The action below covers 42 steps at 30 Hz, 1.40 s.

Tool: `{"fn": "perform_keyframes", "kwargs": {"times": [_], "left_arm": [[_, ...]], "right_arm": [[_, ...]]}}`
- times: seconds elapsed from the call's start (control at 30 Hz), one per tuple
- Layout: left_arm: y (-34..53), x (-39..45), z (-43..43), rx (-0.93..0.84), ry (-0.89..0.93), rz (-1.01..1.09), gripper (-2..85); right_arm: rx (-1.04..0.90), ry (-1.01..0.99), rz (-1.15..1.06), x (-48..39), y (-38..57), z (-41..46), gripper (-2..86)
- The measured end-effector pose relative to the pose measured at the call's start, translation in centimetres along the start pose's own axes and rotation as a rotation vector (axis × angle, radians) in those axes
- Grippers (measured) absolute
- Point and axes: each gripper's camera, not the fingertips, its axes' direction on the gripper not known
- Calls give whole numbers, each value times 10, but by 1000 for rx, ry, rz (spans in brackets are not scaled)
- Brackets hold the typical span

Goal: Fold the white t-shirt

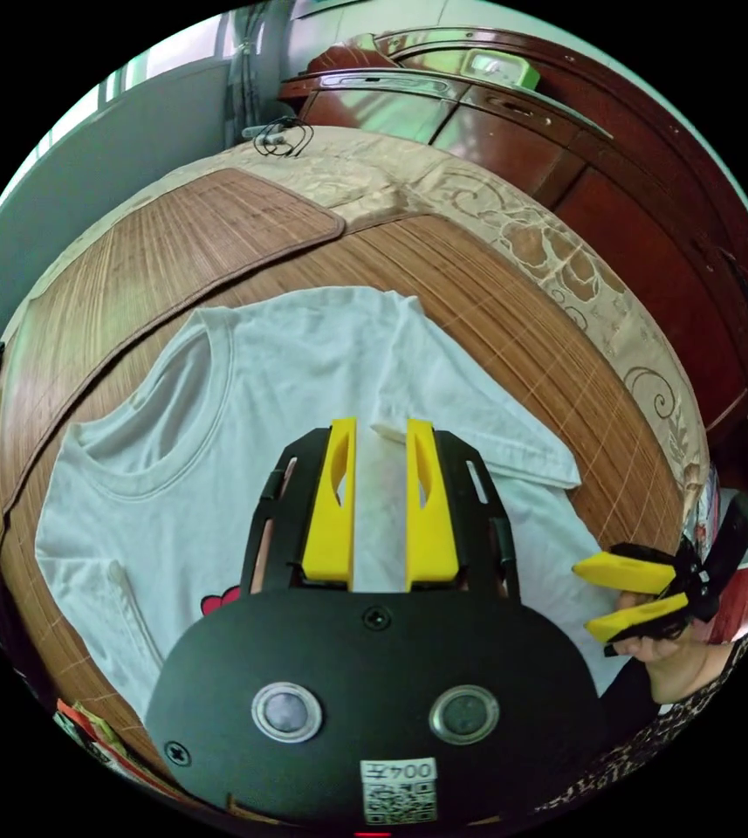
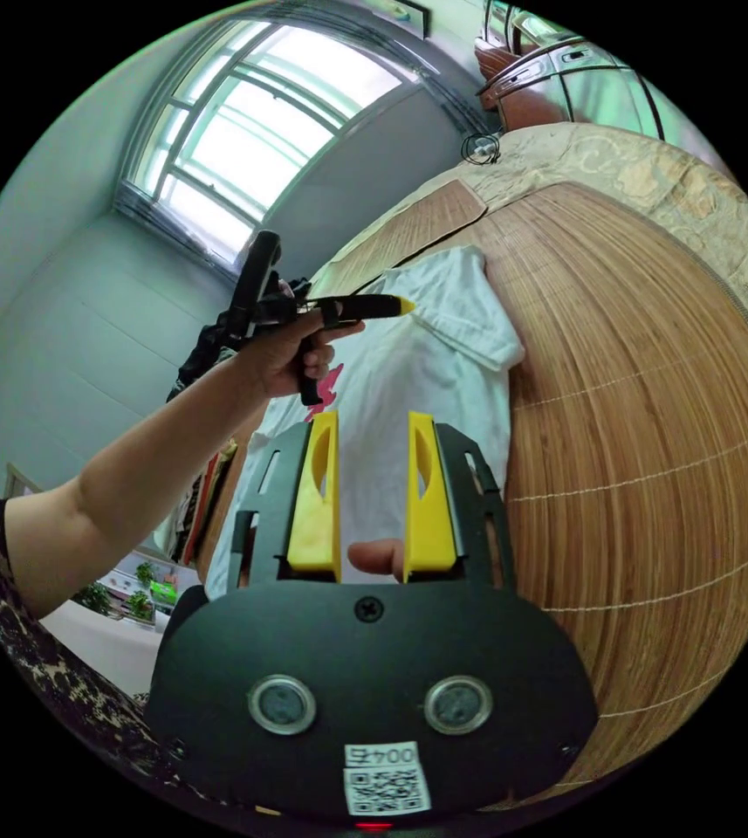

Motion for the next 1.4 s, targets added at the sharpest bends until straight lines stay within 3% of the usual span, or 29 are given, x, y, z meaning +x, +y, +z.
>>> {"fn": "perform_keyframes", "kwargs": {"times": [0.17,0.33,0.53,0.7,0.97,1.13,1.23,1.3,1.4], "left_arm": [[-23,-8,17,2,106,-55,67],[-47,-6,23,-11,55,-65,25],[-101,6,-14,22,120,-6,10],[-148,6,-49,-70,112,86,8],[-145,-60,-61,-88,186,54,16],[-132,-83,-43,-190,83,40,41],[-132,-88,-72,-137,65,3,54],[-132,-83,-112,7,5,-37,43],[-136,-46,-136,112,92,70,26]], "right_arm": [[-8,-18,-19,-5,-4,-1,109],[-52,11,6,-3,-8,7,106],[-92,36,53,2,-14,12,102],[-114,44,65,-1,-19,14,99],[-114,40,92,-9,-29,4,84],[-110,39,100,-20,-34,-4,83],[-110,41,103,-28,-37,-9,82],[-108,44,106,-33,-40,-13,81],[-98,46,126,-41,-43,-19,77]]}}
